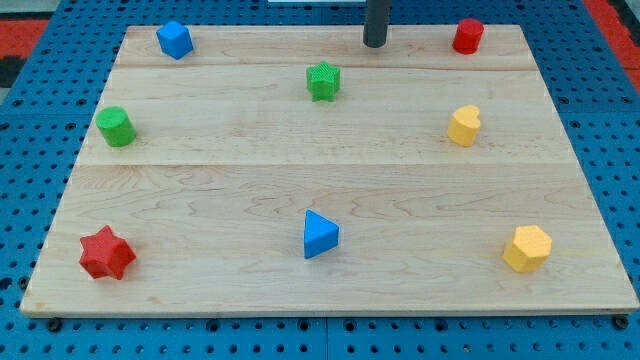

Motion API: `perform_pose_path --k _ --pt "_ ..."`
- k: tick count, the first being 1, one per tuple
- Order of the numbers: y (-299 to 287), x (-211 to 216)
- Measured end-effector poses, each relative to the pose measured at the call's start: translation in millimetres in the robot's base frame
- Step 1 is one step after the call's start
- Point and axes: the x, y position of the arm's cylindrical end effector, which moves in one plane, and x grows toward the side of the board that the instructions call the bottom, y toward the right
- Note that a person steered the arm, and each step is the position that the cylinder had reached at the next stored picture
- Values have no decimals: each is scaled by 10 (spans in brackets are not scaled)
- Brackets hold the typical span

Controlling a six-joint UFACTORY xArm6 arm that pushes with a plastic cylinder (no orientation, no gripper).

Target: Move the green star to the top center

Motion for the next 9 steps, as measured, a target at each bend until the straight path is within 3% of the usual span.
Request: perform_pose_path --k 3,4,5,7,8,9 --pt "81 124" --pt "517 487" --pt "576 869" --pt "-629 984" --pt "-774 975" --pt "-1312 913"
